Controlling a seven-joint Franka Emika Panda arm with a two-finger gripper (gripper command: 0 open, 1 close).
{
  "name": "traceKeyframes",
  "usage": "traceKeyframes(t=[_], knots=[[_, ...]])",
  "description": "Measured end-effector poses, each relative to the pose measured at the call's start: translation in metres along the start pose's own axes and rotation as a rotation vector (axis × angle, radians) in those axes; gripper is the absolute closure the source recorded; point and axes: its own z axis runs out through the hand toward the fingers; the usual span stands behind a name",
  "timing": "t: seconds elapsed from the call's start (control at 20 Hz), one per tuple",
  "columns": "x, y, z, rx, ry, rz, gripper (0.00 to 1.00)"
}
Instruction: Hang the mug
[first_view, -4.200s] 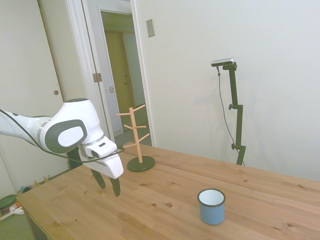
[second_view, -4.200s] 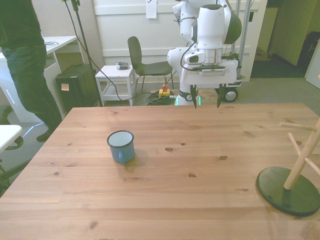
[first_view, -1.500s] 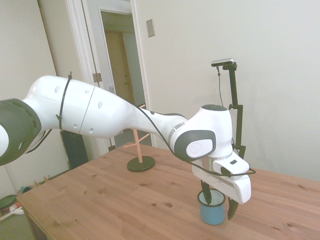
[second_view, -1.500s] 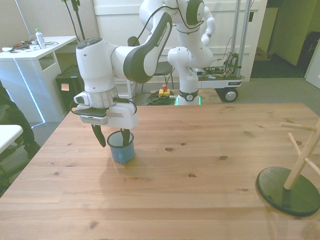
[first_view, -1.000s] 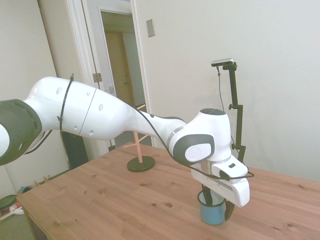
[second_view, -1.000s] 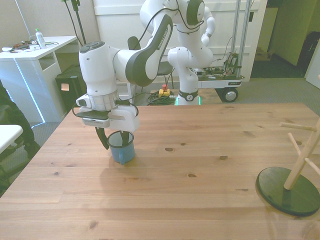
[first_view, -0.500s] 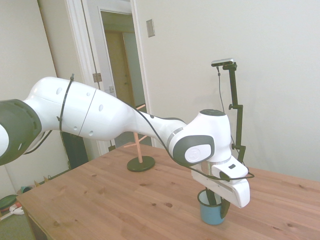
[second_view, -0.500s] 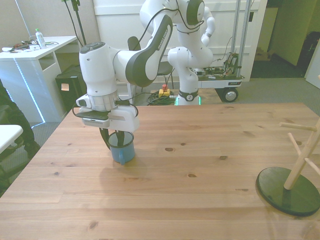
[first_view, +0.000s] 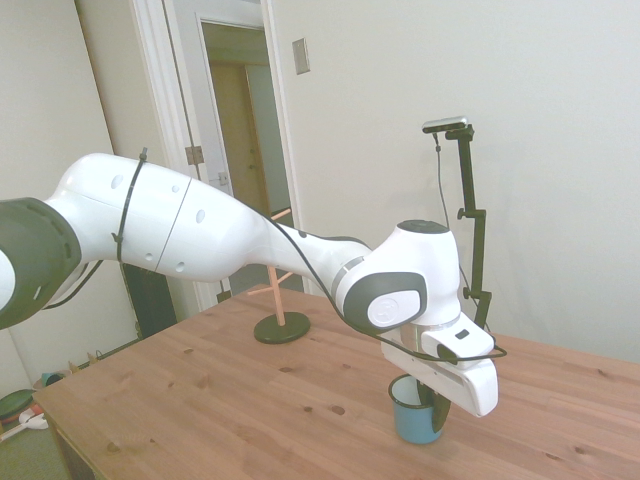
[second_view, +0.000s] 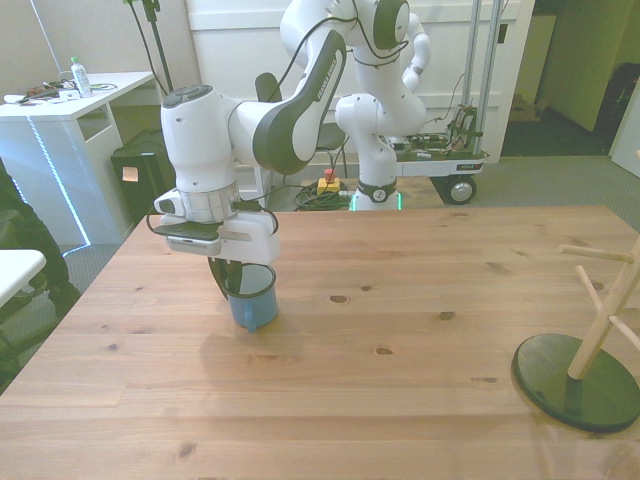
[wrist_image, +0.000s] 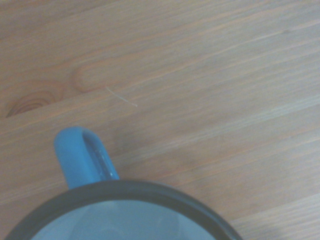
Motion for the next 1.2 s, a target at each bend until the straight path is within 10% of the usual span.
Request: traceKeyframes(t=[1.2], knots=[[-0.236,-0.124,-0.200,0.250,0.231,-0.052,1.00]])
